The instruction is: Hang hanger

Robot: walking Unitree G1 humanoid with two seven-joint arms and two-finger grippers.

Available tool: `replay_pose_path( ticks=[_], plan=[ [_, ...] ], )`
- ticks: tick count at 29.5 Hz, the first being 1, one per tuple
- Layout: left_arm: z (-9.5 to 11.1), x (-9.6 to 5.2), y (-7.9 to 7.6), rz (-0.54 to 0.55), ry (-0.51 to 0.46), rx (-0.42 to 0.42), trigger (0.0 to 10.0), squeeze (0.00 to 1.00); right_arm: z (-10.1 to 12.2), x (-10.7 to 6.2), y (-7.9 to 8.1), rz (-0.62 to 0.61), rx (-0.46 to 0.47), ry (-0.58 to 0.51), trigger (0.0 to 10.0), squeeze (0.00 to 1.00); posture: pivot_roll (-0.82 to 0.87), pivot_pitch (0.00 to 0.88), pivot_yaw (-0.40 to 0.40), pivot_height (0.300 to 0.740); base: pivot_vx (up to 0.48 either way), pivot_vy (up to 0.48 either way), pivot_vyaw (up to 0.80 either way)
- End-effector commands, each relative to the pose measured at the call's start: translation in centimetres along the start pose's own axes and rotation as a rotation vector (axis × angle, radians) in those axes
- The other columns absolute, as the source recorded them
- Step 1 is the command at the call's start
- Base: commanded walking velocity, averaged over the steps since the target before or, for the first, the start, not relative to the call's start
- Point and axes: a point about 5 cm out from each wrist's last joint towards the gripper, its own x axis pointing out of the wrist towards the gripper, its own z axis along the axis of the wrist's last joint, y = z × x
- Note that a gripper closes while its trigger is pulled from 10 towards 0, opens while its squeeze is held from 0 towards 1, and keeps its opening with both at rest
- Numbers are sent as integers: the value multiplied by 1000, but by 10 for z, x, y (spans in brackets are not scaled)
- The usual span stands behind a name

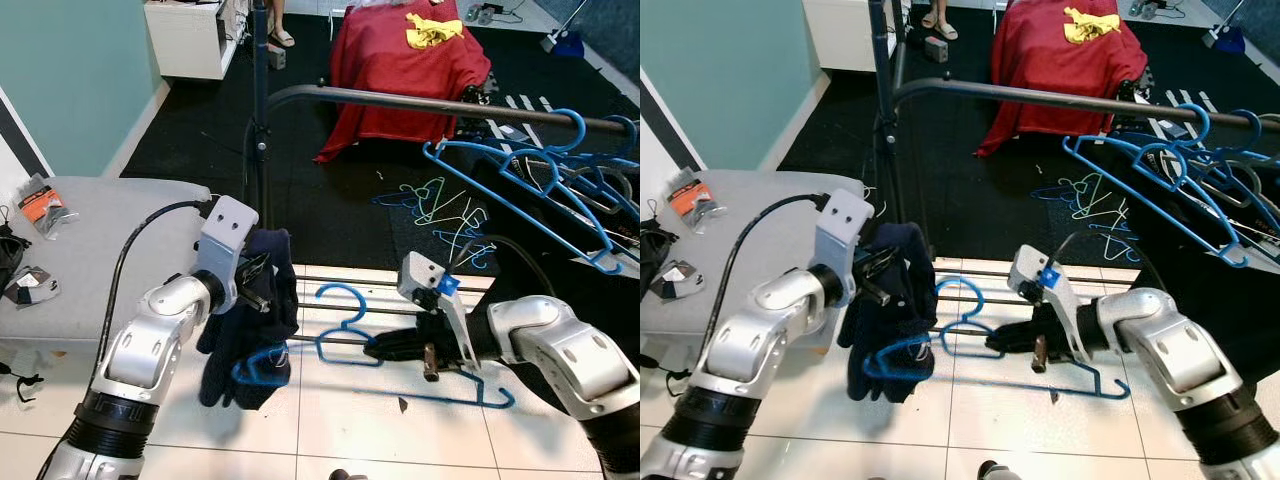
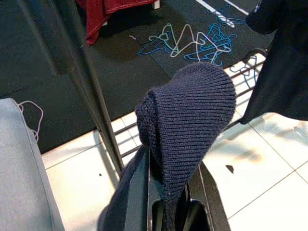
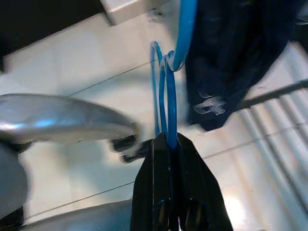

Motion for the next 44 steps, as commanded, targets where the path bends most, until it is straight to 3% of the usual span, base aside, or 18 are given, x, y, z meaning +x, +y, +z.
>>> replay_pose_path(
  ticks=[1,6,19,27,29,31,32,34,38,44],
  plan=[
    [0,-2,4,-2,0,21,10000,0,1,-4,-6,-63,-26,-1,10000,0,-37,161,-23,740,0,0,0],
    [-6,-4,8,8,25,34,10000,0,3,-25,-28,-269,-74,2,10000,0,-40,163,-25,740,0,0,0],
    [-6,-5,8,-7,23,30,10000,0,-2,-37,-30,-272,-75,-7,10000,0,-43,163,-25,740,0,0,0],
    [-4,-4,6,-13,15,28,10000,0,-1,-32,-29,-253,-54,-44,10000,0,-44,166,-24,740,0,0,0],
    [1,1,-3,-21,-6,12,10000,0,-5,-18,-32,-247,-8,-100,10000,0,-43,167,-23,740,0,0,0],
    [1,1,-3,-21,-6,12,10000,0,-5,-18,-32,-247,-8,-100,10000,0,-43,167,-23,740,0,0,0],
    [3,3,-7,-26,-17,3,10000,0,-8,-10,-33,-244,10,-113,10000,0,-43,167,-23,740,0,0,0],
    [3,3,-7,-26,-17,3,10000,0,-8,-10,-33,-244,10,-113,10000,0,-43,167,-23,740,0,0,0],
    [11,5,-14,-37,-50,-33,10000,0,-12,6,-35,-249,18,-108,10000,0,-37,169,-25,740,0,0,0],
    [14,5,-14,-36,-60,-42,10000,0,-17,10,-39,-284,0,-64,10000,0,-36,172,-26,740,0,0,0]
  ],
)
